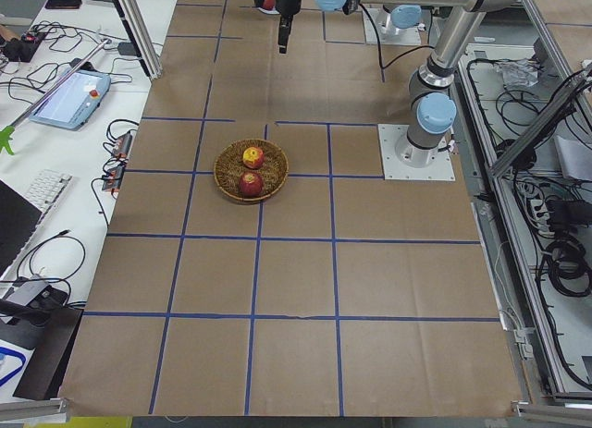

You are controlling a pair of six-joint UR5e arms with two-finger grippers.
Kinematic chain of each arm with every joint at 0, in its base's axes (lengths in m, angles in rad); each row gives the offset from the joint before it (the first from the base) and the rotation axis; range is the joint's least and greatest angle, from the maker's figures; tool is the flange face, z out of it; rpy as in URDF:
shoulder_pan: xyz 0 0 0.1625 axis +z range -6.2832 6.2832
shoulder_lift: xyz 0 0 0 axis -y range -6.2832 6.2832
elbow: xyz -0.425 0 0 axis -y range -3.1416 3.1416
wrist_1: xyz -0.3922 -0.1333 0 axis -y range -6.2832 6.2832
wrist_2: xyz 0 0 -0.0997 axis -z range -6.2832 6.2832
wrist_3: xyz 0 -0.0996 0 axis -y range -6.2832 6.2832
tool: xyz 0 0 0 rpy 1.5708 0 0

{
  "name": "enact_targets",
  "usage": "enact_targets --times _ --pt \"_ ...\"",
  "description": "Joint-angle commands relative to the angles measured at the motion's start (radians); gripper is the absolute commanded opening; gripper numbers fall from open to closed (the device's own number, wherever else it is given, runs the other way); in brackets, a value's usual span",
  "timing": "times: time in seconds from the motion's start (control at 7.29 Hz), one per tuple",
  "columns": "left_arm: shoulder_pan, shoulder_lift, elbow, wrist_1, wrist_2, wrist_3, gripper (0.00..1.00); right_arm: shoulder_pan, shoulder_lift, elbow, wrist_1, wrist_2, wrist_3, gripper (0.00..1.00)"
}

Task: Transfer apple from basket to plate
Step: 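Lower the left gripper into the wicker basket onto the yellow-red apple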

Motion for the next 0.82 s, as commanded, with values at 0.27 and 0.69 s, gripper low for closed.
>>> enact_targets --times 0.27,0.69 --pt "0.231 -0.069 -0.185 0.197 -0.008 0.338 0.99 0.001 0.000 0.000 0.000 0.000 0.000 1.00" --pt "0.414 -0.223 -0.227 0.344 -0.008 0.545 0.99 0.001 -0.001 0.000 0.000 0.002 0.002 1.00"
